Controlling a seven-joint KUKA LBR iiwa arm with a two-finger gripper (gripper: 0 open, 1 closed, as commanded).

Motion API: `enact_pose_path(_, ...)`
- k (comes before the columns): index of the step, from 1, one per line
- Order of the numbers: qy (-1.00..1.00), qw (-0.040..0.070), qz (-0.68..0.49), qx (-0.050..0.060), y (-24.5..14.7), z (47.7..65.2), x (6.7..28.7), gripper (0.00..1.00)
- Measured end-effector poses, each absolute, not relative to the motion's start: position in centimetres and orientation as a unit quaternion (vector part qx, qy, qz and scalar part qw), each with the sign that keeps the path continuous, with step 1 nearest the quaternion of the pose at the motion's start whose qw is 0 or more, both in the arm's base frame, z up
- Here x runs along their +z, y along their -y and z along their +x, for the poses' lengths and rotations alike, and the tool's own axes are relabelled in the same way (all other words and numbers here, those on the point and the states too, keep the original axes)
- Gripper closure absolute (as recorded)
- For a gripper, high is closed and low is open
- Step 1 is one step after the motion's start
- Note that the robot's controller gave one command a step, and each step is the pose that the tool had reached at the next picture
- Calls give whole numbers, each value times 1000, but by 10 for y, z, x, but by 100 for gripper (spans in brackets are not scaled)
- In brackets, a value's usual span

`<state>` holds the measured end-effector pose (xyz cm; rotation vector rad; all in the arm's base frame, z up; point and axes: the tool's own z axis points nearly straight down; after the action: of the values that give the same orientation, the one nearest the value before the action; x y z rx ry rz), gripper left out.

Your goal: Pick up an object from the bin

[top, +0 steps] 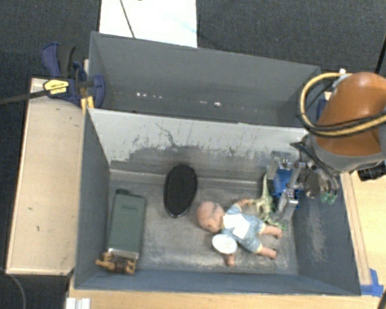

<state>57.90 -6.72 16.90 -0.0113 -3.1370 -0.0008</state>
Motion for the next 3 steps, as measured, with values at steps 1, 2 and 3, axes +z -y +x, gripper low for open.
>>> enact_pose_path(1,1000,-2,-3,0,67,581,174,0)
enact_pose_path(2,999,-3,-40,0,69,537,100,0)
enact_pose_path(3,1000,0,-17,0,69,518,105,0)
